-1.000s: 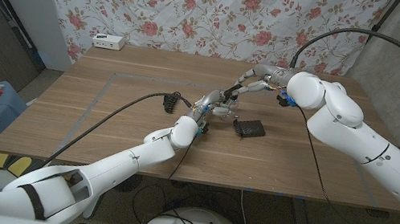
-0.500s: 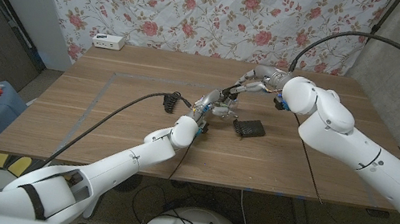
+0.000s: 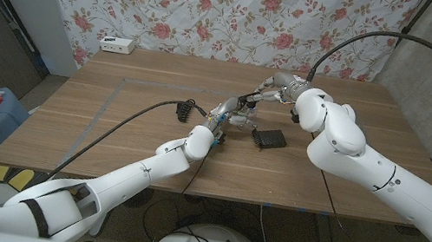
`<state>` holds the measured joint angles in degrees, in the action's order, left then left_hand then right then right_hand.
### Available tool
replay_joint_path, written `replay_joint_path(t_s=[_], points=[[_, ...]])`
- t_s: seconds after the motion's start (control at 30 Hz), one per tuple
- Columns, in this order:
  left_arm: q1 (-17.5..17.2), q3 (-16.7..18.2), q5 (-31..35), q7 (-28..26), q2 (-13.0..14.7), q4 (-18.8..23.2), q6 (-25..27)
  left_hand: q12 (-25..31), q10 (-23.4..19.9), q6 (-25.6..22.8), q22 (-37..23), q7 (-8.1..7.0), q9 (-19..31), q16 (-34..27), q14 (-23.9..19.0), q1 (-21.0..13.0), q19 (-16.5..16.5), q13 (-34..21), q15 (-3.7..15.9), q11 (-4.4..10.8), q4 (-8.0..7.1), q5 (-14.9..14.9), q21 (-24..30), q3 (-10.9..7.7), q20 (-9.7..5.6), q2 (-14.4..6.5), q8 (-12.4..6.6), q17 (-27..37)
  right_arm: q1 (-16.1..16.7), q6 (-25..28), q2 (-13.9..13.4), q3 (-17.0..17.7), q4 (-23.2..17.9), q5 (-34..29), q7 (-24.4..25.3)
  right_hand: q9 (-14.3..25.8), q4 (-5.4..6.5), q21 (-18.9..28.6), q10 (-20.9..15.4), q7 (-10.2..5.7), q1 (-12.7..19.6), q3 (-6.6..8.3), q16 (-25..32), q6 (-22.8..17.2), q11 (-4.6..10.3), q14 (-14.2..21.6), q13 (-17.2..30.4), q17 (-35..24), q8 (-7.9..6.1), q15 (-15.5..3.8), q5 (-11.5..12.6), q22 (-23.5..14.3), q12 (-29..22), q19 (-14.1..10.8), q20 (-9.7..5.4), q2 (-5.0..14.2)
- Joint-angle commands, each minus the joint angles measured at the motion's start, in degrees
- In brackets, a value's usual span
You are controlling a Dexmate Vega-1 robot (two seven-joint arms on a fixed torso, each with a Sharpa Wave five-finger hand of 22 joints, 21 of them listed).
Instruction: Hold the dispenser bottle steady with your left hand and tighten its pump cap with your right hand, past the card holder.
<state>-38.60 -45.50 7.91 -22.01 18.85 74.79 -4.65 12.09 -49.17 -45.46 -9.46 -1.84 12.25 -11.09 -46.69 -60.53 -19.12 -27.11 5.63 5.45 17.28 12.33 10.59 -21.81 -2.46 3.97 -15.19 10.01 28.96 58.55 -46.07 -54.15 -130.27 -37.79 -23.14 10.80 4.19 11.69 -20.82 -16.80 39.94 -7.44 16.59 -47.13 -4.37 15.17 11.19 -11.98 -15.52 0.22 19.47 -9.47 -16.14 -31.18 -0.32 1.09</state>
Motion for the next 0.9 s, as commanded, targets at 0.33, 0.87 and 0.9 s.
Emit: replay_joint_path(t_s=[0.33, 0.87, 0.9], points=[[0.75, -0.13, -0.23, -0.11, -0.42, -1.02, -0.49, 0.22, -0.74, -10.25, -0.21, -1.91, 0.20, 0.09, -0.32, 10.77, -0.06, -0.26, 2.86, 0.36, -8.91, 0.02, 0.26, -8.83, -1.94, -10.65, -0.30, 0.15, -3.04, 10.83, 3.38, -9.26, 1.22, -12.57, 0.86, 0.19, 0.15, 0.38, -3.89, 13.32, -0.29, -0.67, 0.75, -19.30, 0.07, 3.67, -0.07, -0.10, -1.25, -0.34, -0.71, -0.19, -0.57, -2.81, 0.10, 0.66], [0.65, -0.21, -0.14, -0.70, -0.74, -1.00, -0.21, 0.19, -0.54, -9.92, -0.21, -1.95, 0.20, 0.13, -0.23, 11.29, 0.01, -0.41, 2.66, 0.27, -9.14, 0.01, 0.24, -8.98, -1.78, -10.89, -0.20, 0.18, -3.15, 12.76, 6.46, -12.37, 4.94, -20.88, -0.49, 0.16, 0.17, 0.47, -6.99, 14.09, -0.34, -1.14, 0.77, -23.50, -0.09, 6.03, -0.12, -0.01, -1.89, -0.97, -0.95, -0.24, -0.70, -5.03, 0.75, 0.66], [0.63, -0.20, -0.16, -0.71, -0.74, -0.98, -0.18, 0.18, -0.51, -9.74, -0.21, -1.84, 0.20, 0.14, -0.24, 11.33, 0.02, -0.42, 2.66, 0.31, -9.15, 0.01, 0.24, -9.01, -1.78, -10.90, -0.14, 0.17, -3.00, 12.62, 6.62, -12.45, 5.17, -21.47, -0.51, 0.15, 0.17, 0.48, -7.06, 14.07, -0.34, -1.15, 0.78, -23.61, -0.13, 6.12, -0.12, -0.01, -1.91, -0.97, -0.95, -0.24, -0.71, -5.11, 0.78, 0.67]])
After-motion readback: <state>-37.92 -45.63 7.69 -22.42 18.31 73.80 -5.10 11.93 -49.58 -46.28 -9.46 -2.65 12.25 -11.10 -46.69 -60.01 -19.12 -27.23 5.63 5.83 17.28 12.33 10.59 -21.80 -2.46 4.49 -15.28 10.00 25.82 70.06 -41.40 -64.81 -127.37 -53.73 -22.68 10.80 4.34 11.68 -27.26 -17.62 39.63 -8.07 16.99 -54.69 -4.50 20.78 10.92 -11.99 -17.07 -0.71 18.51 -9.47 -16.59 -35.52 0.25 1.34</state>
